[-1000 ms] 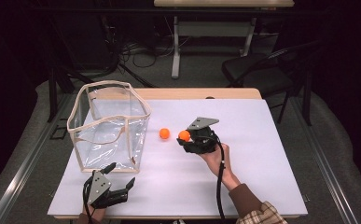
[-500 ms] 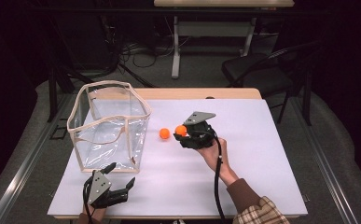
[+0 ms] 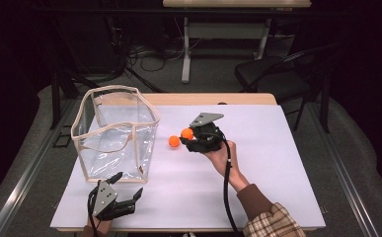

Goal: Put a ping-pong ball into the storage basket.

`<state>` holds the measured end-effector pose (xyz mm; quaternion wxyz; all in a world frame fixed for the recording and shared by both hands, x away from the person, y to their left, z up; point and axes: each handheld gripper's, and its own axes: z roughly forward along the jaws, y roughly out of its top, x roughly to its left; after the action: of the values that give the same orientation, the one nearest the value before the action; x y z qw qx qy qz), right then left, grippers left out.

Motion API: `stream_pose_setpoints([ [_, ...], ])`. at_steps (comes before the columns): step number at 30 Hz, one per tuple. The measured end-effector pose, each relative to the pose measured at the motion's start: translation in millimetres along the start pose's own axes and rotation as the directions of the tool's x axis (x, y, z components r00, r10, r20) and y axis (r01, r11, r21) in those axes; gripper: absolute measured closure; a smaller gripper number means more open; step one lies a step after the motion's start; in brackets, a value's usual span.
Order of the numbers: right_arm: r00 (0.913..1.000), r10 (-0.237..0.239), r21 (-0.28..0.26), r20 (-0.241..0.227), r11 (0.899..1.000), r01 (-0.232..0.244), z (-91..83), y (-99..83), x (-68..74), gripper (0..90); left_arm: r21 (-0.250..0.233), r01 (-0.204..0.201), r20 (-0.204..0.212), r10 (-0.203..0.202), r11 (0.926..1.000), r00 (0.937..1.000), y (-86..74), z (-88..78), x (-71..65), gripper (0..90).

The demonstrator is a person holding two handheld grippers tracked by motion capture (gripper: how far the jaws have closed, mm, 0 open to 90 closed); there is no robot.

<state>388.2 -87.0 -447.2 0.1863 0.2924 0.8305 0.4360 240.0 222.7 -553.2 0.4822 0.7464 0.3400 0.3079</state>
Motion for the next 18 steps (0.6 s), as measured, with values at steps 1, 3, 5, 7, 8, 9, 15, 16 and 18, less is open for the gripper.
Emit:
stream_pose_setpoints([
  [1,1.0,0.0,0.0,0.0,1.0,0.0,0.0,0.0,0.0,51.0,0.0,0.0,0.0,0.0,1.0,1.0,0.0,0.0,0.0,15.9],
  [3,1.0,0.003,0.0,-0.004,1.0,-0.003,0.4,3.1,-1.2,51.0,0.001,0.001,0.0,-0.001,1.0,1.0,-0.1,0.0,0.1,15.9],
  [5,1.0,0.008,-0.003,-0.005,1.0,-0.008,0.5,5.5,-2.1,51.0,0.002,0.001,0.001,-0.001,1.0,1.0,-0.1,0.3,-0.2,15.9],
  [7,1.0,0.005,-0.005,-0.006,1.0,-0.005,-0.1,8.6,-3.1,51.1,0.003,0.003,0.0,-0.003,1.0,1.0,-0.2,0.5,-0.6,15.9],
  [8,0.9999,0.007,-0.008,-0.01,1.0,-0.007,-0.4,10.3,-3.4,51.0,0.003,0.003,0.0,-0.003,1.0,1.0,-0.2,0.5,-0.6,15.9],
  [9,0.9999,0.006,-0.007,-0.009,1.0,-0.006,-0.7,12.2,-3.4,51.0,0.003,0.003,0.0,-0.003,1.0,1.0,-0.1,0.4,-0.6,15.9],
  [15,0.9998,-0.003,-0.009,-0.018,1.0,0.003,0.2,22.1,-1.7,51.0,0.001,0.003,-0.001,-0.003,1.0,1.0,-0.3,0.8,-0.5,15.9],
  [16,0.9998,-0.003,-0.008,-0.019,1.0,0.003,0.5,23.4,-1.8,51.0,0.002,0.004,0.0,-0.004,1.0,1.0,-0.2,0.7,-0.5,15.9],
  [18,0.9998,-0.007,-0.006,-0.018,1.0,0.007,1.4,26.9,-1.5,51.0,0.003,0.004,0.0,-0.004,1.0,1.0,-0.2,0.5,-0.4,15.9],
])
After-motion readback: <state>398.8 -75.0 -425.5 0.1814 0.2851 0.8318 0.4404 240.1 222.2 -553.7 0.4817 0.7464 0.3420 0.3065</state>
